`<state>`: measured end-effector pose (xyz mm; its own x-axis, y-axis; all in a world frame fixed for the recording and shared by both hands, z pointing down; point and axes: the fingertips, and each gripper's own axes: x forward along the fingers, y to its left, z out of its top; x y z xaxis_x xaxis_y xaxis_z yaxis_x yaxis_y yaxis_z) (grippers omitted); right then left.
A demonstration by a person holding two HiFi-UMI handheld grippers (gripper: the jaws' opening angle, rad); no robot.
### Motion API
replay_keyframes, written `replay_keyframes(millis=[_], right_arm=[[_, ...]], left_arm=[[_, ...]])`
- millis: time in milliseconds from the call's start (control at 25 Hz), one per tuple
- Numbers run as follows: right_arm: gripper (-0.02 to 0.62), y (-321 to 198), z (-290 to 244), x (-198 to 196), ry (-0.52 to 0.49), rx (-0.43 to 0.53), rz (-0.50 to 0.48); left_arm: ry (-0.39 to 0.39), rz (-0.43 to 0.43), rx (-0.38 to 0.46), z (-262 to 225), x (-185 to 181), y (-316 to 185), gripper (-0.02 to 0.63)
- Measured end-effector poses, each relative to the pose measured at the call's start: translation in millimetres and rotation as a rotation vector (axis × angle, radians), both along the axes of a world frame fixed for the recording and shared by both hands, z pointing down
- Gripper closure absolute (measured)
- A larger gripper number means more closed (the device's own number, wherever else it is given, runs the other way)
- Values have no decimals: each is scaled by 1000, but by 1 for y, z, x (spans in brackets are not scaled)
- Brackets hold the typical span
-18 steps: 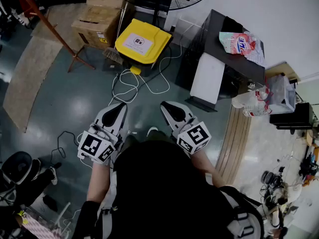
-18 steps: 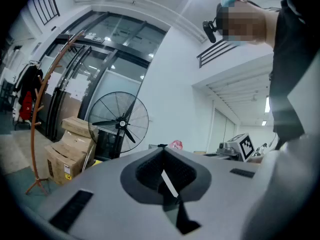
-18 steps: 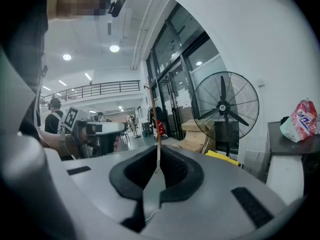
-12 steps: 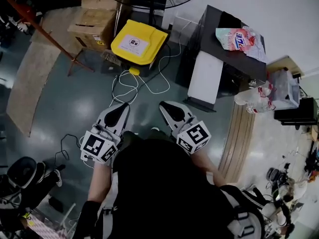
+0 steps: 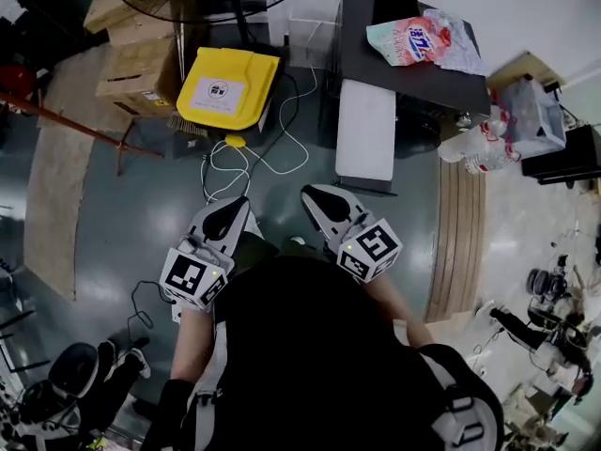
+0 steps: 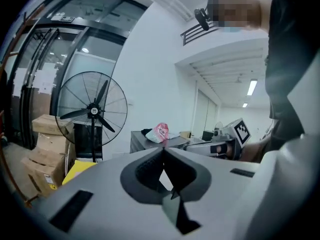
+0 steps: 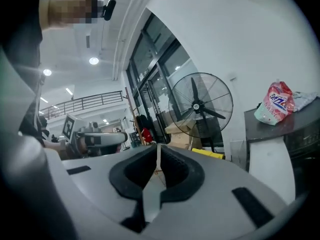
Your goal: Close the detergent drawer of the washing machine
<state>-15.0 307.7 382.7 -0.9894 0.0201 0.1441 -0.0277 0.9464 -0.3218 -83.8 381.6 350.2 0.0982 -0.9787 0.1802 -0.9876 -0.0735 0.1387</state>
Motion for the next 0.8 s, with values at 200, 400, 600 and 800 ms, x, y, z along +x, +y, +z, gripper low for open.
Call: replay_keyframes(millis=[200,400,600,800], right_arm=[[563,-34,11,-2,26,4,108],[563,-65,2,-24,70,7,226],[563,-95,-7,-47,105,20,346],[563,-121,-10,-55,125,26,487]], left_arm=[[46,106,-1,16,-12,-46,597],[76,256,-3,9,-39,-91,597],[120,390,-4,4,-68,-135,597],[119,548,-32,11,-74,-162,597]])
